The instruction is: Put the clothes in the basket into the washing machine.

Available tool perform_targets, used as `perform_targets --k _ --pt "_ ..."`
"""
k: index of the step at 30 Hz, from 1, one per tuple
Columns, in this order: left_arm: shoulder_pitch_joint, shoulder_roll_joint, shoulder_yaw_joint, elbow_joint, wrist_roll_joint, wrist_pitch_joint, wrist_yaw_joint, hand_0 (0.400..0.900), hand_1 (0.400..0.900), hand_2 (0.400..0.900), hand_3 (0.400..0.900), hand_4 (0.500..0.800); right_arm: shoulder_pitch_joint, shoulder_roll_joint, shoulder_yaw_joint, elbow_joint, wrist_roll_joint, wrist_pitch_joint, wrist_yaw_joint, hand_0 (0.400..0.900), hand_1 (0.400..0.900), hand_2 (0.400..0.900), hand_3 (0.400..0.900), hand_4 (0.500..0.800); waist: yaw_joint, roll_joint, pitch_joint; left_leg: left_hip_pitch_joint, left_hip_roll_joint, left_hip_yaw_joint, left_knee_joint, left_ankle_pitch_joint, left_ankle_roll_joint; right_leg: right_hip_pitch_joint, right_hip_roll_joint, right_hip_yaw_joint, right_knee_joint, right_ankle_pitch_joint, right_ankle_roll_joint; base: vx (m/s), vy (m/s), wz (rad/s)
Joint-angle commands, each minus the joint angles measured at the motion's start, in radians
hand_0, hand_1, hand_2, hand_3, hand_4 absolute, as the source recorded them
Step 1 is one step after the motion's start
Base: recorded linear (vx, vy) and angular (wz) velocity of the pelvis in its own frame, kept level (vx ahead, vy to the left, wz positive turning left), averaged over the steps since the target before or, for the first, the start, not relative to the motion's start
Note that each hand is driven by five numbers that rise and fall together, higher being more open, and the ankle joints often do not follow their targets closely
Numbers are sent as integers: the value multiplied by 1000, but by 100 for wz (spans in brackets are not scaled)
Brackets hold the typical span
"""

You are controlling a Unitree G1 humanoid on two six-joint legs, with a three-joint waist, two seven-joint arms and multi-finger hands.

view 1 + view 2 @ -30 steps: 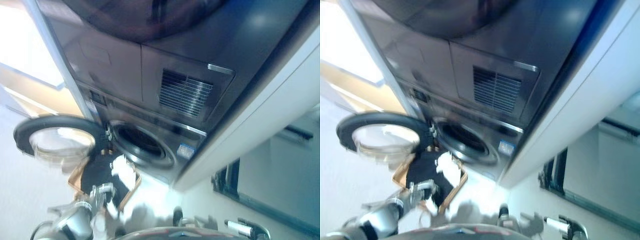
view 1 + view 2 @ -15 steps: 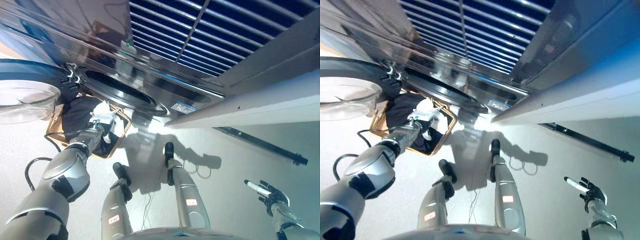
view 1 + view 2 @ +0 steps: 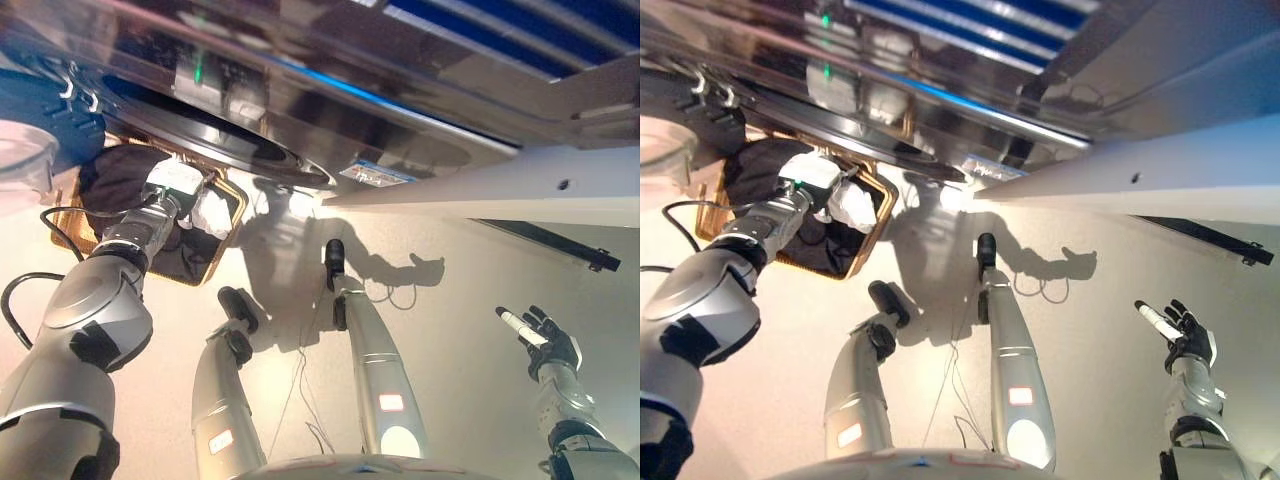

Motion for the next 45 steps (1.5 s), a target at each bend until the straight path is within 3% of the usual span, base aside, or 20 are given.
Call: perform_targets --k 1,10,19,20,21,22,24,25,26,38,45 --pt "-81 87 -16 -23 40 26 33 900 900 900 900 800 142 -43 -35 -45 80 -58 -62 900 900 900 900 800 -24 -4 -7 -37 6 -45 12 -28 11 22 19 -17 85 -63 -17 -11 -41 3" --pt "-107 138 -35 -69 39 27 -7 900 900 900 900 800 242 -59 -83 -226 140 -78 10 900 900 900 900 800 -46 -22 -37 -174 13 -74 129 -76 23 -91 42 -24 151 -96 -35 2 -19 -6" --pt "-88 135 -68 1 22 29 -40 900 900 900 900 800 214 -102 -92 -257 128 -72 5 900 900 900 900 800 -71 -37 -48 -256 30 -72 181 -100 38 -170 62 -9 165 -90 -41 -1 31 -17" --pt "-85 124 -61 21 18 38 -41 776 776 776 776 726 212 -112 -110 -241 134 -72 3 900 900 900 900 800 -74 -38 -52 -265 28 -72 181 -102 42 -181 64 -9 166 -92 -43 0 0 0" --pt "-83 122 -59 22 21 38 -42 724 724 724 724 694 216 -117 -125 -235 137 -71 4 900 900 900 900 800 -76 -38 -56 -270 27 -75 182 -102 43 -187 64 -9 168 -93 -43 0 0 0" --pt "-82 119 -61 26 24 39 -43 586 586 586 586 612 218 -122 -133 -234 139 -70 7 900 900 900 900 800 -79 -38 -60 -276 26 -79 184 -103 43 -192 66 -8 168 -94 -44 0 0 0" --pt "-79 114 -64 42 29 42 -41 529 529 529 529 578 217 -128 -147 -217 144 -69 13 900 900 900 900 800 -82 -37 -69 -285 27 -79 184 -103 43 -202 68 -9 168 -96 -46 9 16 -7" --pt "-74 106 -66 49 35 44 -44 425 425 425 425 515 208 -130 -144 -207 139 -71 12 900 900 900 900 800 -82 -36 -73 -289 28 -80 185 -105 43 -206 69 -8 166 -97 -47 7 20 -7" --pt "-72 101 -67 53 39 45 -42 400 400 400 400 500 199 -133 -140 -197 136 -73 11 900 900 900 900 800 -81 -35 -76 -294 25 -82 188 -106 44 -208 72 -7 165 -96 -48 6 11 -7" --pt "-22 64 -59 84 36 37 -42 400 400 400 400 500 146 -163 -115 -143 95 -66 12 900 900 900 900 800 -89 -22 -107 -279 18 -85 131 -88 45 -200 76 -7 121 -80 -48 6 9 -3" --pt "9 65 -22 74 19 29 -6 400 400 400 400 500 142 -152 -95 -162 65 -68 15 900 900 900 900 800 -92 -21 -119 -204 15 -88 46 -55 34 -126 80 -15 55 -54 -42 6 -2 2"
